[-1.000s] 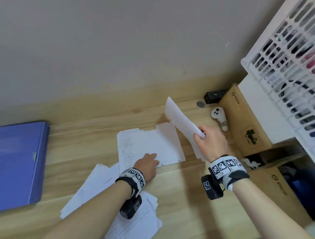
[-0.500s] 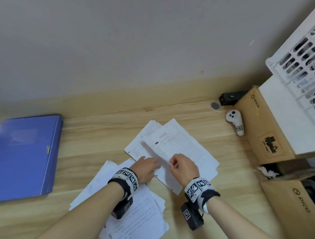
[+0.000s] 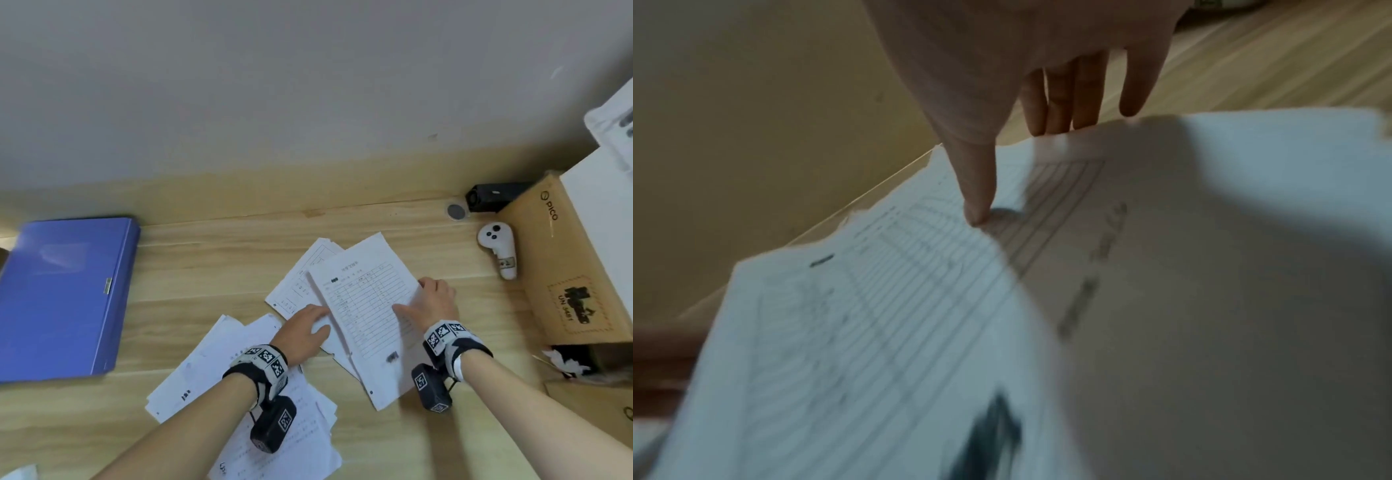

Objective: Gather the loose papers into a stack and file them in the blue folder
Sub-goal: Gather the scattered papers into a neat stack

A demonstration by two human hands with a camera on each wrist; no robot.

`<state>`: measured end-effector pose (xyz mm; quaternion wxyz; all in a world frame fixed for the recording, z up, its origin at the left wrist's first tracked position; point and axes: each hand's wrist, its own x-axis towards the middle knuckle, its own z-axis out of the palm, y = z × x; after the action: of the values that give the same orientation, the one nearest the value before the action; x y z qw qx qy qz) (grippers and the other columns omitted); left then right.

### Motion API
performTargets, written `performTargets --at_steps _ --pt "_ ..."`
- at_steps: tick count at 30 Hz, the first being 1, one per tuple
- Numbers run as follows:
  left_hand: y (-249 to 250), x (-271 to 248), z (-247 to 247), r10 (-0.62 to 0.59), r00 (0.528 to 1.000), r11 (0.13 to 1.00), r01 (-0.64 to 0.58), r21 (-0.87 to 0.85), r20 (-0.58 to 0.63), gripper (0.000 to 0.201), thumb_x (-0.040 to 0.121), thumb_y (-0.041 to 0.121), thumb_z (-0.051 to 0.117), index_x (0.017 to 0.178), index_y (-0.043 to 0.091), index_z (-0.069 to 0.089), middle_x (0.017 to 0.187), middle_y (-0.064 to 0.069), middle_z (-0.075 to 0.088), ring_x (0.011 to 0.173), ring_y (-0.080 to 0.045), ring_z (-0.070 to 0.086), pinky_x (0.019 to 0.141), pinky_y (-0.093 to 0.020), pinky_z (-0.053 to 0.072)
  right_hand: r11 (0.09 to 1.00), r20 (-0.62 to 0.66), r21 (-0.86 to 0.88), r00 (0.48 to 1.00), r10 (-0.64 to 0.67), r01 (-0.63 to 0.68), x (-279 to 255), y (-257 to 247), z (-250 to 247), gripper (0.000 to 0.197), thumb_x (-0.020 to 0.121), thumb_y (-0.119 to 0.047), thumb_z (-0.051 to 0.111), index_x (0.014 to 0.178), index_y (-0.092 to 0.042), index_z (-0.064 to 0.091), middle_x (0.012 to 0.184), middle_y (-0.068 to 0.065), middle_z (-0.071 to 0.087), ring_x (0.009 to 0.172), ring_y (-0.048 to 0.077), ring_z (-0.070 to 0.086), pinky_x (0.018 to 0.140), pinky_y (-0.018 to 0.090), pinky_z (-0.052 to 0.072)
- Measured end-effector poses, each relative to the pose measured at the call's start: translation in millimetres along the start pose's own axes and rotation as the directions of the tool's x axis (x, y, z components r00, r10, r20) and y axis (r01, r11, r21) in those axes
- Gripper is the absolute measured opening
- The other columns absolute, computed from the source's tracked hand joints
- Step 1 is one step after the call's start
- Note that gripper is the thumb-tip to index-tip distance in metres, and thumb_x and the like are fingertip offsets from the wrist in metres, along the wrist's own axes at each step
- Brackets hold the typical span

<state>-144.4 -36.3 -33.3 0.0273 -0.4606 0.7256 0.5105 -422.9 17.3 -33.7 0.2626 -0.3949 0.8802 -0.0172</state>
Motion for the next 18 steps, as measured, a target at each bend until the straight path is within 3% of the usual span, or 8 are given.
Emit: performTargets --at_steps 3,5,7,10,12,15,18 --pt "9.4 11.9 4.9 -0.13 0.99 0.973 0.117 -0.199 -0.053 0.041 0.095 0.039 0.056 0.133 0.025 0.055 0.121 0.003 0.067 0.108 -0.014 0.062 0.098 -0.035 0.05 0.995 0.009 0.094 0.999 0.04 -0.041 5.3 2.6 0.4 0.045 0.073 -0.04 0.076 0.106 -0.018 0.056 0.101 -0.001 0.057 0.108 0.026 0.051 0.084 0.04 0.049" --pt "12.7 21.8 8.4 -0.191 0.977 0.96 0.165 -0.227 -0.096 0.04 0.091 0.038 0.062 0.128 0.026 0.056 0.107 0.002 0.071 0.1 -0.016 0.066 0.092 -0.038 0.054 0.986 0.009 0.165 1.0 0.012 -0.014 3.8 6.3 2.7 0.022 0.079 -0.032 0.071 0.082 -0.018 0.055 0.084 0.0 0.061 0.081 0.022 0.058 0.067 0.035 0.049" --pt "15.0 29.9 12.6 -0.254 0.956 0.931 0.2 -0.306 -0.148 0.039 0.089 0.029 0.069 0.125 0.022 0.055 0.1 -0.004 0.072 0.094 -0.02 0.068 0.086 -0.039 0.056 0.961 0.027 0.276 1.0 -0.012 0.004 1.8 12.4 4.1 0.02 0.083 -0.028 0.069 0.073 -0.019 0.055 0.073 0.0 0.061 0.064 0.017 0.055 0.055 0.03 0.043" --pt "19.8 37.4 18.4 -0.312 0.935 0.864 0.206 -0.459 -0.168 0.038 0.087 0.015 0.073 0.122 0.016 0.057 0.108 -0.01 0.072 0.096 -0.027 0.07 0.087 -0.043 0.058 0.887 0.086 0.461 0.996 -0.019 -0.023 1.8 25.1 2.6 0.016 0.086 -0.026 0.07 0.083 -0.011 0.067 0.078 0.004 0.068 0.07 0.02 0.062 0.061 0.03 0.049" --pt "19.9 40.0 20.0 -0.324 0.933 0.83 0.201 -0.52 -0.157 0.034 0.086 0.007 0.072 0.119 0.009 0.063 0.111 -0.012 0.073 0.09 -0.025 0.071 0.081 -0.04 0.059 0.848 0.102 0.526 0.995 0.005 -0.058 1.2 33.7 -0.5 0.026 0.087 -0.028 0.068 0.075 -0.005 0.067 0.072 0.01 0.068 0.067 0.021 0.059 0.062 0.034 0.049" --pt "16.6 40.8 18.5 -0.367 0.92 0.791 0.232 -0.566 -0.137 0.027 0.086 0.002 0.072 0.113 -0.002 0.069 0.093 -0.016 0.074 0.061 -0.017 0.064 0.056 -0.027 0.052 0.829 0.041 0.554 0.997 0.064 -0.076 -0.1 45.8 -6.6 0.04 0.085 -0.035 0.056 0.06 -0.003 0.054 0.057 0.007 0.047 0.059 0.018 0.042 0.056 0.032 0.035" --pt "13.7 39.7 15.3 -0.416 0.895 0.76 0.245 -0.602 -0.16 0.021 0.086 -0.001 0.069 0.107 -0.004 0.071 0.081 -0.009 0.073 0.059 -0.018 0.065 0.052 -0.026 0.053 0.831 -0.066 0.548 0.984 0.164 -0.102 -1.0 55.2 -19.2 0.037 0.09 -0.022 0.051 0.055 -0.012 0.042 0.056 0.004 0.037 0.059 0.02 0.032 0.054 0.032 0.024"
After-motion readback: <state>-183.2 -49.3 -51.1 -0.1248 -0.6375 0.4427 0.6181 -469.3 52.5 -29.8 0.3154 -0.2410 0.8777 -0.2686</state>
